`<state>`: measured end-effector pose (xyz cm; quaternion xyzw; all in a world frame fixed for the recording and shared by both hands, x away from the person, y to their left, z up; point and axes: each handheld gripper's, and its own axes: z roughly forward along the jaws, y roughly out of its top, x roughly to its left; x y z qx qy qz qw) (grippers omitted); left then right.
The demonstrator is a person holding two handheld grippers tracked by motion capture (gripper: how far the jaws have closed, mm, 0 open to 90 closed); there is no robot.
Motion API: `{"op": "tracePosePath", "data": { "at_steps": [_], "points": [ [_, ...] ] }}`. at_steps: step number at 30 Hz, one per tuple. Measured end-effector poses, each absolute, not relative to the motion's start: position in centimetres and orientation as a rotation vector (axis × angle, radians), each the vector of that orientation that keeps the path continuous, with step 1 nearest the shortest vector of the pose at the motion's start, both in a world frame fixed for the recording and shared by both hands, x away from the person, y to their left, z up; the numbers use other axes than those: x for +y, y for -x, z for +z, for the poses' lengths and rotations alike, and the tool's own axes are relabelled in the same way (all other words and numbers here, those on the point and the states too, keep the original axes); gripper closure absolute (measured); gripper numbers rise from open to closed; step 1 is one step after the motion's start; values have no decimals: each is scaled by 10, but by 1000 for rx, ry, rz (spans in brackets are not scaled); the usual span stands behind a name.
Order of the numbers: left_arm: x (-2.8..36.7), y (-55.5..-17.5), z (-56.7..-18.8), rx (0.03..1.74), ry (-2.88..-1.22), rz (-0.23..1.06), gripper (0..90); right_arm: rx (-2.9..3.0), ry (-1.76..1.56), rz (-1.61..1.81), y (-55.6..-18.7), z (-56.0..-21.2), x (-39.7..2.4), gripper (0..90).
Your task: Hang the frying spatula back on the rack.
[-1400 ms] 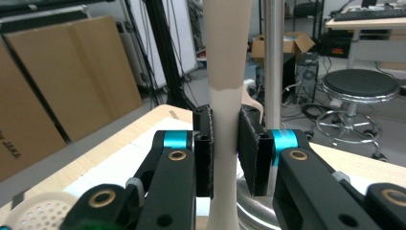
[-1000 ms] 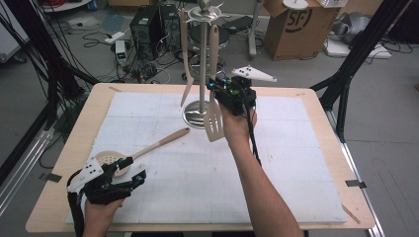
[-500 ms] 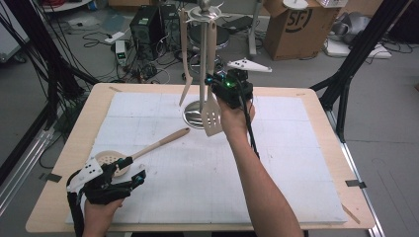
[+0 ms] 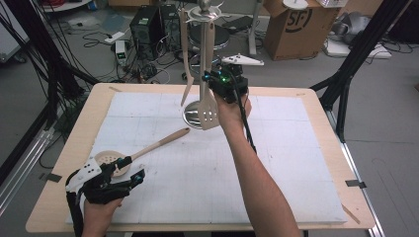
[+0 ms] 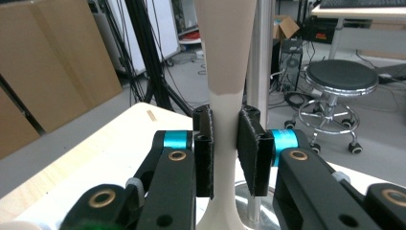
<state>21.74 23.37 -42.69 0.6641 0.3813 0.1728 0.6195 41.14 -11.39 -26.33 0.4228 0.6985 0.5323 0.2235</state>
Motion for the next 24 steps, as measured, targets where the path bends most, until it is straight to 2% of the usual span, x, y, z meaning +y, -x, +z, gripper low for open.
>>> {"op": "tracePosePath", "data": {
  "at_steps": [6, 7, 9, 12, 24],
  "points": [
    [234, -218, -427, 880, -1524, 397, 273, 1939, -1149, 1503, -416, -267, -114, 765],
    [234, -218, -427, 879, -1523, 397, 273, 1938, -1149, 1531, -416, -268, -116, 748],
    [234, -218, -427, 878, -1521, 396, 272, 1903, -1173, 1565, -416, -272, -119, 641],
    [233, -218, -426, 873, -1519, 396, 272, 1827, -1228, 1635, -416, -278, -128, 577],
    [227, -222, -427, 863, -1532, 381, 273, 1572, -1208, 1899, -419, -252, -156, 601]
  ]
}}
